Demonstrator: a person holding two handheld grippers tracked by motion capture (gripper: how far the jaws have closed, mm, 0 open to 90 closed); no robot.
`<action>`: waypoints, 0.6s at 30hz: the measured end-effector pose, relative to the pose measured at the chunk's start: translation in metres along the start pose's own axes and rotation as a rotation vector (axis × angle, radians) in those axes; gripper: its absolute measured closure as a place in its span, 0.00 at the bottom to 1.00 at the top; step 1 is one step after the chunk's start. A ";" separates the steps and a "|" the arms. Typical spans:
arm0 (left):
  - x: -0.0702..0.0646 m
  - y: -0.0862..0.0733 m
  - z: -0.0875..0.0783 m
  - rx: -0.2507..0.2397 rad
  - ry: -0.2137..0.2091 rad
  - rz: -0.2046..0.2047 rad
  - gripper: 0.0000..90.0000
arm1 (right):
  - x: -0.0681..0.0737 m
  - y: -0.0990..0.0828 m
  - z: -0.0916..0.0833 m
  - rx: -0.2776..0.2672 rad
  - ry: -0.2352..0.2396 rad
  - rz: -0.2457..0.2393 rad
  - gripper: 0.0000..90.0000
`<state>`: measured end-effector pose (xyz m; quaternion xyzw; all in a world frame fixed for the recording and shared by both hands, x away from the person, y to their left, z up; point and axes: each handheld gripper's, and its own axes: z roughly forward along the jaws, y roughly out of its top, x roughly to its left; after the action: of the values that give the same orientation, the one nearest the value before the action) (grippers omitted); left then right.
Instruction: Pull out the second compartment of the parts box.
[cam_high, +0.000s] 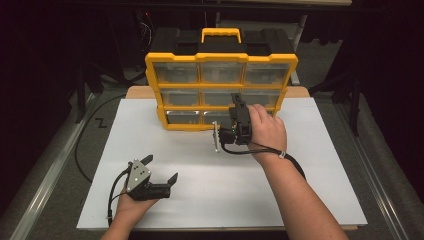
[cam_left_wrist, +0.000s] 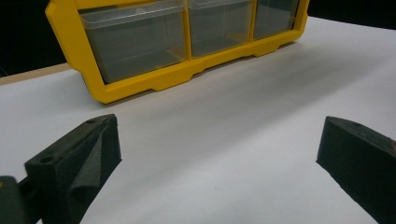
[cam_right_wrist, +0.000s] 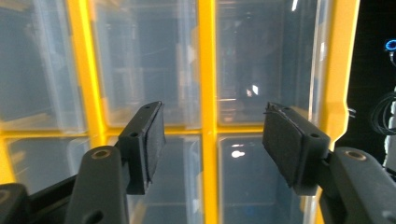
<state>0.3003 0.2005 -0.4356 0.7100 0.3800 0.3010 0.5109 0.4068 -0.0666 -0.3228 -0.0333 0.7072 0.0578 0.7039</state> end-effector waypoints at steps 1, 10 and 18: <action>0.000 0.000 0.000 0.000 0.000 0.000 0.00 | -0.001 0.001 0.002 0.000 -0.001 0.007 0.48; 0.000 0.000 0.000 -0.002 -0.005 -0.001 0.00 | -0.022 0.007 0.014 0.003 -0.032 0.002 0.56; 0.000 0.000 0.000 -0.003 -0.009 -0.003 0.00 | -0.036 0.012 0.021 0.010 -0.058 0.009 0.60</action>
<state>0.3001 0.2006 -0.4354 0.7101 0.3784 0.2977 0.5138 0.4267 -0.0535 -0.2861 -0.0249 0.6870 0.0583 0.7239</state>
